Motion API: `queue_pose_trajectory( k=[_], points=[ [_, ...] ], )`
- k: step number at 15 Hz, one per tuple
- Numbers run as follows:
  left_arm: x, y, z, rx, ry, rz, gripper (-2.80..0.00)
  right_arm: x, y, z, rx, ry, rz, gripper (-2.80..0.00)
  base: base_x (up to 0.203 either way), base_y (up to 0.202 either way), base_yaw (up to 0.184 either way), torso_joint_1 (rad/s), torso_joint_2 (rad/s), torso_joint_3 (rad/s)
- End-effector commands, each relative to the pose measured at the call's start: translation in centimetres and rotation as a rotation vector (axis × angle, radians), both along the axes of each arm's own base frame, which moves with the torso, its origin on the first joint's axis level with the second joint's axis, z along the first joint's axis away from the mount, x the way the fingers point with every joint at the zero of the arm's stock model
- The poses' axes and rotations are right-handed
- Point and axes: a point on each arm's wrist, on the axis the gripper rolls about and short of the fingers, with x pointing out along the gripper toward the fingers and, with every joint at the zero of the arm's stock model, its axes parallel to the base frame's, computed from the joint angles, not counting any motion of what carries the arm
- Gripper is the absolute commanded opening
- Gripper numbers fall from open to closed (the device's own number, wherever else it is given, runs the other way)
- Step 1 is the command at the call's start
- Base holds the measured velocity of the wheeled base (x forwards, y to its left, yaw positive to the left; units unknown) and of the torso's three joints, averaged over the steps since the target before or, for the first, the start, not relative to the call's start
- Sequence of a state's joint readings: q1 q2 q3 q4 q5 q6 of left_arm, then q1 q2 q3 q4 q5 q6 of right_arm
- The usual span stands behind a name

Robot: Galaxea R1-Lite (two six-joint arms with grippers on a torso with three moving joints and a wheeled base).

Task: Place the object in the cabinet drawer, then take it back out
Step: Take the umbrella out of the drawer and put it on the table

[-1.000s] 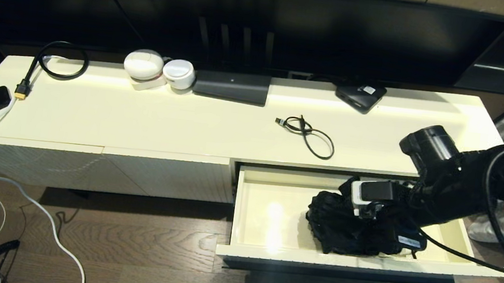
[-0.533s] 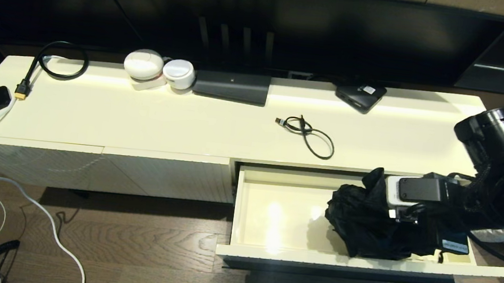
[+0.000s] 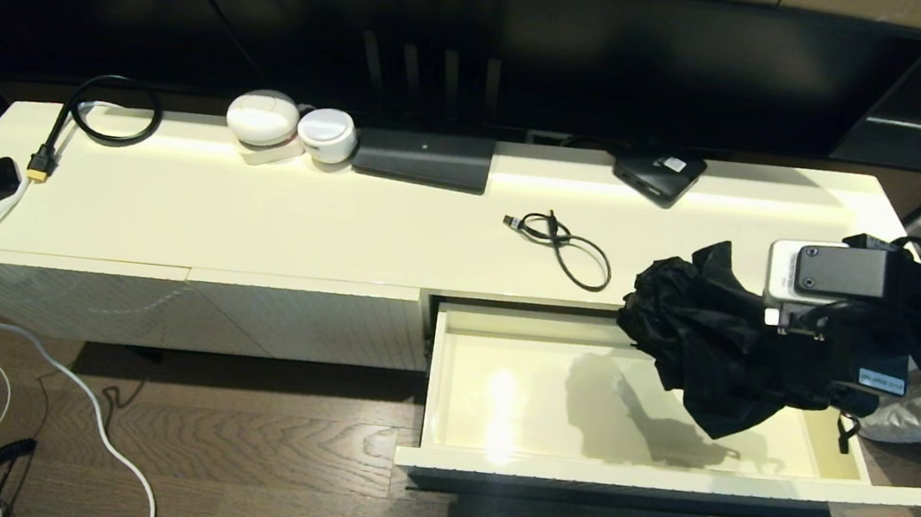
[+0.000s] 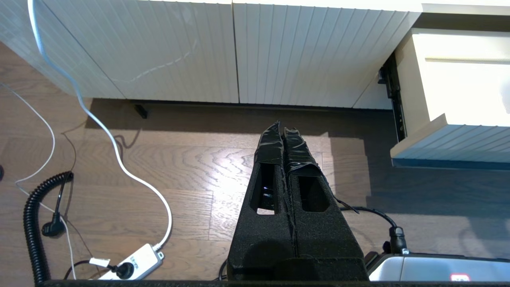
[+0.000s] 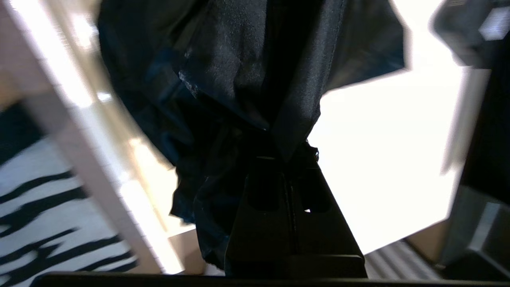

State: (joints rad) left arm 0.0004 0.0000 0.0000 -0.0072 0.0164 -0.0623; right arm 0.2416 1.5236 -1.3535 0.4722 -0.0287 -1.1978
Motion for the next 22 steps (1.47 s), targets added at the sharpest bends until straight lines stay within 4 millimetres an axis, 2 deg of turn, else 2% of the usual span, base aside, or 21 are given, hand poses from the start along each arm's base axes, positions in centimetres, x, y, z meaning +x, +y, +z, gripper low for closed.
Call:
queue_pose_trajectory(
  k=[1, 4, 8, 12, 18, 19, 22],
  points=[
    [0.0, 0.0, 0.0, -0.001, 0.0, 0.002, -2.8, 1.3, -1.0, 0.6, -0.041, -0.076, -0.008, -2.8, 0.0, 0.0, 0.0, 0.0, 0.0, 0.0],
    [0.0, 0.0, 0.0, -0.001, 0.0, 0.002, -2.8, 3.3, -2.2, 0.8, -0.119, -0.138, 0.0, -2.8, 0.0, 0.0, 0.0, 0.0, 0.0, 0.0],
    [0.0, 0.0, 0.0, -0.001, 0.0, 0.0, -2.8, 6.4, -2.9, 0.2, -0.14, -0.219, 0.017, -2.8, 0.0, 0.0, 0.0, 0.0, 0.0, 0.0],
    [0.0, 0.0, 0.0, -0.001, 0.0, 0.002, -2.8, 10.2, -2.4, -1.0, -0.121, -0.306, 0.043, -2.8, 0.0, 0.0, 0.0, 0.0, 0.0, 0.0],
    [0.0, 0.0, 0.0, -0.001, 0.0, 0.0, -2.8, 15.1, -2.1, -3.0, -0.189, -0.442, 0.115, -2.8, 0.0, 0.0, 0.0, 0.0, 0.0, 0.0],
    [0.0, 0.0, 0.0, -0.001, 0.0, 0.0, -2.8, 15.6, -2.5, -3.0, -0.187, -0.466, 0.121, -2.8, 0.0, 0.0, 0.0, 0.0, 0.0, 0.0],
    [0.0, 0.0, 0.0, -0.001, 0.0, 0.0, -2.8, 15.4, -3.0, -2.5, -0.19, -0.48, 0.112, -2.8, 0.0, 0.0, 0.0, 0.0, 0.0, 0.0]
  ],
)
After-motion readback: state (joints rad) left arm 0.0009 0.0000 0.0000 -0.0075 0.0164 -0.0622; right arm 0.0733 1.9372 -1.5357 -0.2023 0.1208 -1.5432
